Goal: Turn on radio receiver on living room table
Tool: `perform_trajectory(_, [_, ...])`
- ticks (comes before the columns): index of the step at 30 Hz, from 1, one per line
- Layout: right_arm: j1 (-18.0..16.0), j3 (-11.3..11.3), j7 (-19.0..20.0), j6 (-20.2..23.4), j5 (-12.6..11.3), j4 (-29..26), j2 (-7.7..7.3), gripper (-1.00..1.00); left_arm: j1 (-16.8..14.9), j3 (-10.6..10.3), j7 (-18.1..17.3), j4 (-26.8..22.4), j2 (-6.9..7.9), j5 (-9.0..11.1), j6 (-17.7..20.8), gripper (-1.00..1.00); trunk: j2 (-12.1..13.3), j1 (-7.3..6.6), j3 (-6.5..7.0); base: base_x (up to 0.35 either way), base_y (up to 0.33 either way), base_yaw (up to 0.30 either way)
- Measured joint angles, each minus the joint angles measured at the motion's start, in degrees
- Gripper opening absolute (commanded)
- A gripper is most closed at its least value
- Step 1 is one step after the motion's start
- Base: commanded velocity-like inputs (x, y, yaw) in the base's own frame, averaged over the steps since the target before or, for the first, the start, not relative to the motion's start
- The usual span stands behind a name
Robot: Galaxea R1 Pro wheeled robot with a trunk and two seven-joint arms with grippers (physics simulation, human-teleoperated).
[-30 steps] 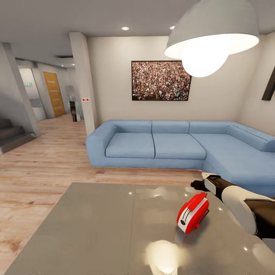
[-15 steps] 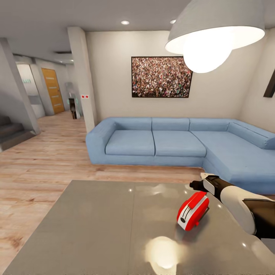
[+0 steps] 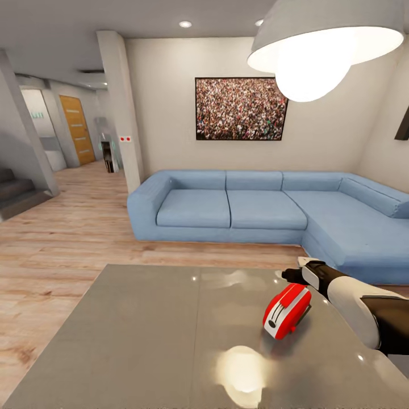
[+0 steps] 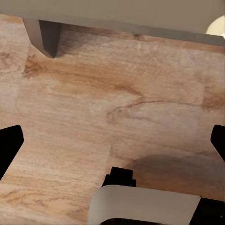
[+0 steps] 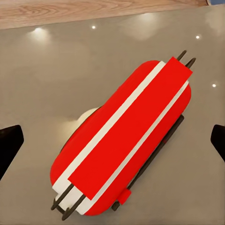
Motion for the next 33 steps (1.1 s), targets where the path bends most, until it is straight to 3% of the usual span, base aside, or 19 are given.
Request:
perform_trajectory(16, [0.0,-0.01,0.0,-0.01,-0.04,0.0,-0.03,1.0,0.0,-0.21,-0.18,0.07,0.2,-0.48,-0.04,1.0,0.0,0.0,-1.42,0.002,0.0,0.0])
perform_trajectory(33, [0.0,-0.04,-0.04,-0.08,-0.09,0.0,-0.17,1.0,0.0,-0.03,0.0,0.16,0.33,-0.44,0.05,1.0,0.0,0.0,-1.5,0.079,-0.02,0.0])
